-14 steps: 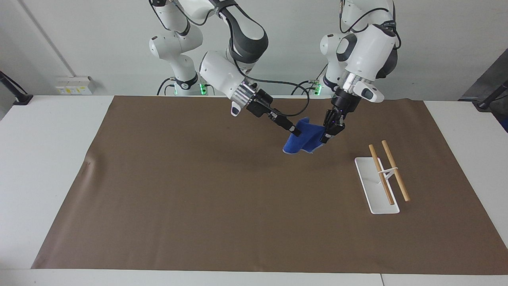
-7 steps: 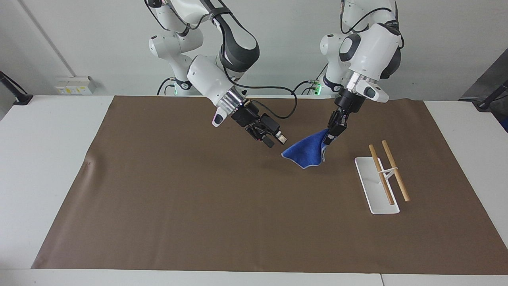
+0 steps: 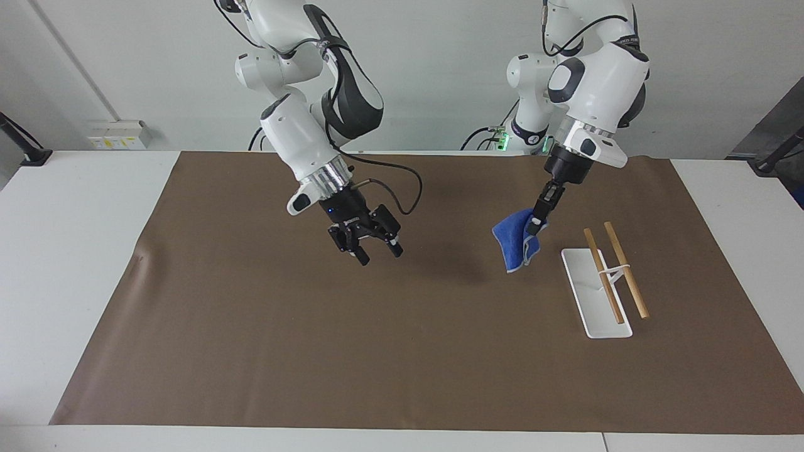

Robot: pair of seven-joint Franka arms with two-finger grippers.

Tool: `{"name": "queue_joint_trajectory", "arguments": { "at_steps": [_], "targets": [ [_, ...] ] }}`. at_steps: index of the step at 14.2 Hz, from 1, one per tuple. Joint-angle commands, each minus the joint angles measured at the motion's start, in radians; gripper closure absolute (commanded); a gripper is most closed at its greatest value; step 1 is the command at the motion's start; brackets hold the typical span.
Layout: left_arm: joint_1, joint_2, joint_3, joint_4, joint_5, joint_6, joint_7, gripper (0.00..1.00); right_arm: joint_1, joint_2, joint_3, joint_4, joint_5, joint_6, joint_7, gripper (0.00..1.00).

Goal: Right arm passes towel to left arm to hang
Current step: 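Open the right gripper and withdraw it while the left gripper pulls the towel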

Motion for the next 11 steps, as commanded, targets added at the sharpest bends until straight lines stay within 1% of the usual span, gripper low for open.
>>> {"name": "queue_joint_trajectory", "arguments": {
  "at_steps": [1, 2, 3, 5, 7, 9, 11],
  "targets": [
    [0.018, 0.017, 0.027, 0.018, 0.074, 0.002, 0.107, 1.0, -0.054, -0.005, 0.011, 0.001, -0.201, -0.078, -0.029, 0.0],
    [0.018, 0.025, 0.044, 0.021, 0.111, 0.002, 0.138, 1.0, -0.07, -0.007, 0.011, 0.007, -0.267, -0.113, -0.027, 0.0],
    [0.018, 0.042, 0.053, 0.03, 0.122, 0.005, 0.162, 1.0, -0.087, -0.007, 0.006, 0.014, -0.333, -0.157, -0.027, 0.0],
    [0.018, 0.063, 0.081, 0.044, 0.123, 0.012, 0.202, 1.0, -0.128, -0.007, 0.006, 0.053, -0.445, -0.266, -0.024, 0.0],
    [0.018, 0.077, 0.105, 0.044, 0.123, 0.015, 0.253, 1.0, -0.142, -0.007, 0.003, 0.096, -0.533, -0.364, -0.01, 0.0],
    [0.018, 0.091, 0.128, 0.044, 0.123, 0.018, 0.293, 1.0, -0.183, -0.016, 0.002, 0.116, -0.586, -0.429, -0.003, 0.0],
    [0.018, 0.103, 0.139, 0.044, 0.123, 0.032, 0.334, 1.0, -0.235, -0.033, 0.002, 0.152, -0.602, -0.512, -0.003, 0.0]
  ]
}}
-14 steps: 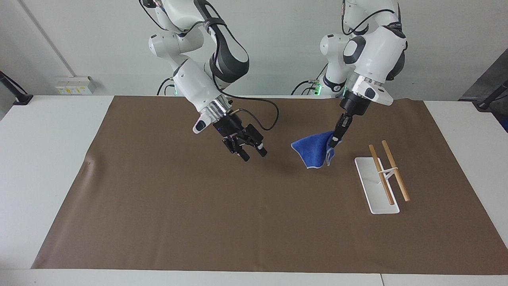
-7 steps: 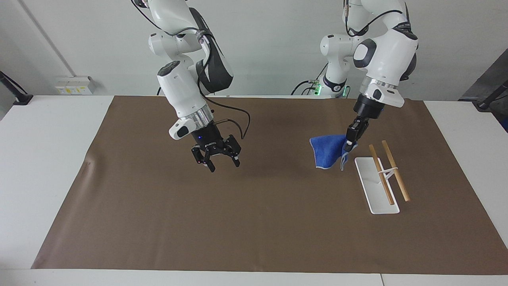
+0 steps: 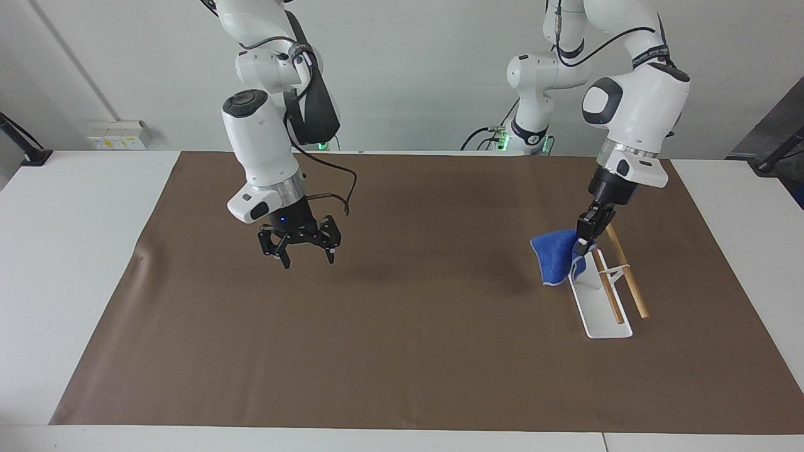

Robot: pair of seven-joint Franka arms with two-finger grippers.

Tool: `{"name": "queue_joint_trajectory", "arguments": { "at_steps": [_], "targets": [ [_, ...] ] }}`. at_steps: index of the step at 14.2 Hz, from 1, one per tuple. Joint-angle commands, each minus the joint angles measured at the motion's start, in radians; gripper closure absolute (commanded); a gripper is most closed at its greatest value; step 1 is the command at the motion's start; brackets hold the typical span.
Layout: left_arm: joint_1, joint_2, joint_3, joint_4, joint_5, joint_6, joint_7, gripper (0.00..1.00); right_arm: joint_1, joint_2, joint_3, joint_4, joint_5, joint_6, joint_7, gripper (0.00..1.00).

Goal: Right arm passes towel to left arm to hang
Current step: 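Open the right gripper and withdraw it while the left gripper pulls the towel, then drape the towel over the wooden dowels with the left gripper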

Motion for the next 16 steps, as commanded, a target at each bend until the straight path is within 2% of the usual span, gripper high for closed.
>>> {"name": "queue_joint_trajectory", "arguments": {
  "at_steps": [1, 3, 6, 10, 13, 16],
  "targets": [
    [0.007, 0.037, 0.011, 0.016, 0.015, 0.031, 0.061, 1.0, -0.068, -0.025, 0.007, 0.065, -0.049, -0.143, 0.0, 0.0],
    [0.005, 0.045, 0.021, 0.016, 0.015, 0.054, 0.084, 1.0, -0.091, -0.042, 0.007, 0.116, -0.115, -0.251, 0.0, 0.0],
    [0.007, 0.067, 0.047, 0.03, 0.015, 0.055, 0.177, 1.0, -0.098, -0.091, -0.023, 0.128, -0.121, -0.322, -0.002, 0.0],
    [0.013, 0.107, 0.066, 0.081, 0.016, 0.042, 0.195, 1.0, -0.103, -0.161, -0.072, 0.137, -0.11, -0.441, -0.005, 0.0],
    [0.016, 0.11, 0.079, 0.082, 0.015, 0.042, 0.256, 1.0, -0.167, -0.154, -0.066, 0.258, -0.098, -0.616, -0.018, 0.0],
    [0.017, 0.113, 0.096, 0.082, 0.015, 0.038, 0.302, 1.0, -0.178, -0.178, -0.077, 0.266, -0.098, -0.708, -0.043, 0.0]
  ]
}}
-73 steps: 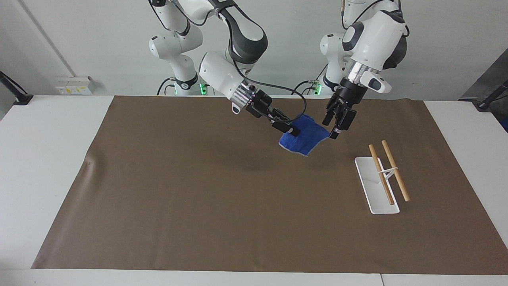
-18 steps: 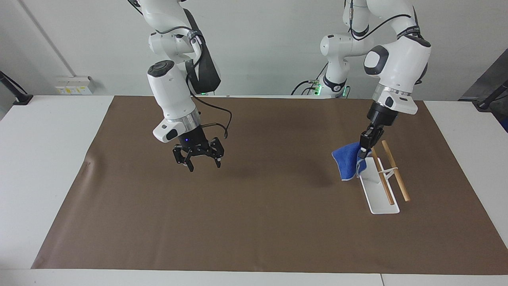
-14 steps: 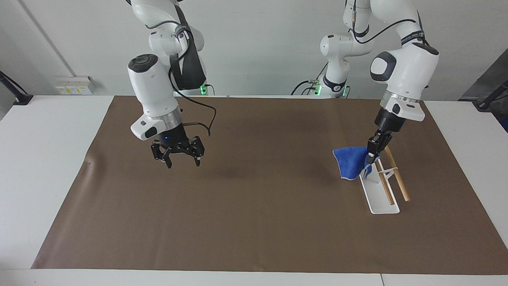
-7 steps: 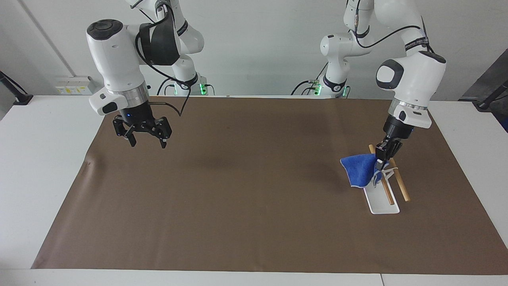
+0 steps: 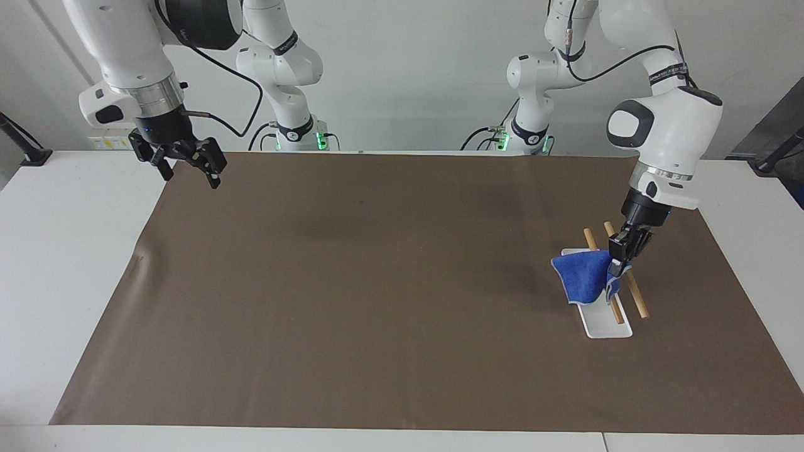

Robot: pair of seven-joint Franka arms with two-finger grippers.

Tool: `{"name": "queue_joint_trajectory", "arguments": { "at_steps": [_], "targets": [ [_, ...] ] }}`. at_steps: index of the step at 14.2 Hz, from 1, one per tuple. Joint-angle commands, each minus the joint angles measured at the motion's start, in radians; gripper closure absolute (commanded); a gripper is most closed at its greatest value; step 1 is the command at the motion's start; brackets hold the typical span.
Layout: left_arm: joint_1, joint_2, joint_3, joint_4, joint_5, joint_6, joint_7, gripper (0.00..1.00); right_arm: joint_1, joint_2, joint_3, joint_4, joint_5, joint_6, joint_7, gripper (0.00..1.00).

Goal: Right arm passes towel to left arm to hang
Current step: 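Drape the towel over the wooden dowels with the left gripper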

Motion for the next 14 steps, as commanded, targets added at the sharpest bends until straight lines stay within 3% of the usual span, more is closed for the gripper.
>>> {"name": "queue_joint_trajectory", "arguments": {
  "at_steps": [1, 4, 8, 11, 14],
  "targets": [
    [0.01, 0.016, 0.029, 0.024, 0.015, -0.015, 0.058, 1.0, -0.017, -0.015, 0.005, -0.002, 0.003, -0.058, -0.039, 0.0],
    [0.013, 0.035, 0.063, 0.088, 0.015, -0.085, 0.093, 1.0, -0.016, -0.06, 0.005, -0.091, 0.004, -0.04, -0.025, 0.0],
    [0.013, 0.048, 0.084, 0.112, 0.015, -0.118, 0.132, 1.0, 0.003, -0.063, -0.035, -0.096, 0.027, -0.04, -0.033, 0.0],
    [0.013, 0.049, 0.087, 0.116, 0.014, -0.113, 0.134, 1.0, 0.058, -0.061, -0.112, -0.094, 0.037, -0.038, -0.04, 0.0],
    [0.014, 0.054, 0.1, 0.134, 0.015, -0.116, 0.134, 1.0, 0.067, -0.061, -0.123, -0.093, 0.037, -0.037, -0.057, 0.0]
  ]
}}
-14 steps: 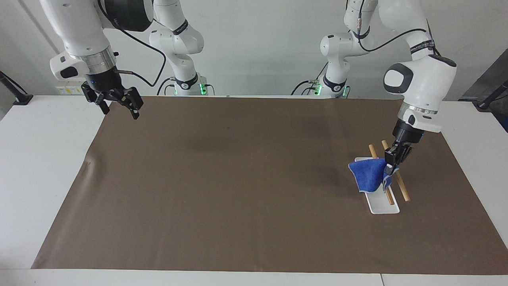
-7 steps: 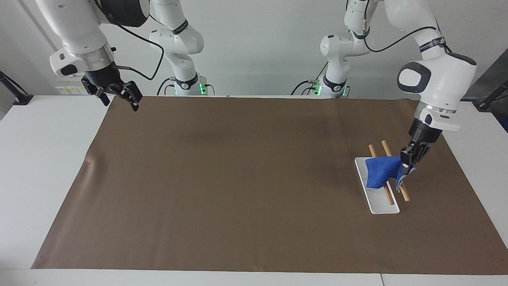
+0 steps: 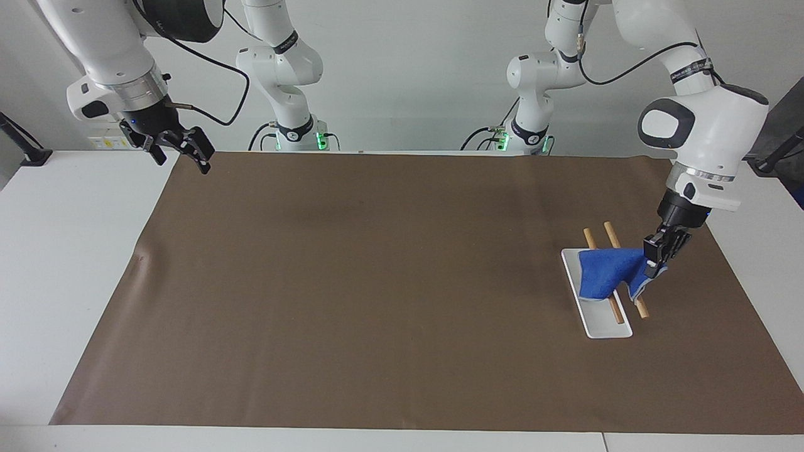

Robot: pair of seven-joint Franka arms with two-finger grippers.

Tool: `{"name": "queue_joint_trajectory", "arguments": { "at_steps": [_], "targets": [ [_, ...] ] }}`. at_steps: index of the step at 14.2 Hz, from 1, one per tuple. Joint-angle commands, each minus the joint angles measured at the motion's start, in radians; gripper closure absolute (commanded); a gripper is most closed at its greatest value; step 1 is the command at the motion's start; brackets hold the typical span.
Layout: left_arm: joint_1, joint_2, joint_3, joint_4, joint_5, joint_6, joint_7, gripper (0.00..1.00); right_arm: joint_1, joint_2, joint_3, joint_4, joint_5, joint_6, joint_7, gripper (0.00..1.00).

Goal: Right arm passes towel to left arm to hang
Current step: 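Drape the towel over the wooden dowels with the left gripper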

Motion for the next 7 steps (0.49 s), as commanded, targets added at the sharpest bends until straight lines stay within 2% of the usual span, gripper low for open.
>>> {"name": "queue_joint_trajectory", "arguments": {
  "at_steps": [1, 4, 7],
  "targets": [
    [0.014, 0.032, 0.004, 0.061, 0.015, -0.029, 0.012, 1.0, 0.016, -0.024, -0.014, -0.028, 0.018, 0.011, -0.029, 0.0],
    [0.016, 0.062, 0.004, 0.133, 0.014, -0.069, 0.009, 1.0, 0.016, -0.024, -0.014, -0.028, 0.018, 0.011, -0.026, 0.0],
    [0.016, 0.066, 0.004, 0.136, 0.015, -0.056, 0.009, 1.0, 0.016, -0.024, -0.014, -0.028, 0.018, -0.003, -0.028, 0.0]
  ]
}}
